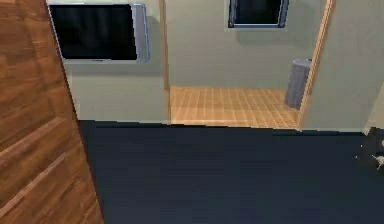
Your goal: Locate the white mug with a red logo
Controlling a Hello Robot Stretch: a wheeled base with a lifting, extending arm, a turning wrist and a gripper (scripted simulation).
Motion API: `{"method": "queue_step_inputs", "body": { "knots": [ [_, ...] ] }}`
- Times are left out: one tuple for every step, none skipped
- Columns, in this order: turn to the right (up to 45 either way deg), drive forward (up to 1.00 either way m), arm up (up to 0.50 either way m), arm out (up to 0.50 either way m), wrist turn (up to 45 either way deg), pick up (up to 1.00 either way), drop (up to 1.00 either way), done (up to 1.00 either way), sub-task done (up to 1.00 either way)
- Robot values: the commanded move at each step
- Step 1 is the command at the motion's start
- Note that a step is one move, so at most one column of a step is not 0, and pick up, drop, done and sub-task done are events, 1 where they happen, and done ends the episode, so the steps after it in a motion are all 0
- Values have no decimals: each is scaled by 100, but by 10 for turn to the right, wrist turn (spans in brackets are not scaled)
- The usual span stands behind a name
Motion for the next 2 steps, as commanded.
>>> {"method": "queue_step_inputs", "body": {
  "knots": [
    [0, 100, 0, 0, 0, 0, 0, 0, 0],
    [-90, 0, 0, 0, 0, 0, 0, 0, 0]
  ]
}}
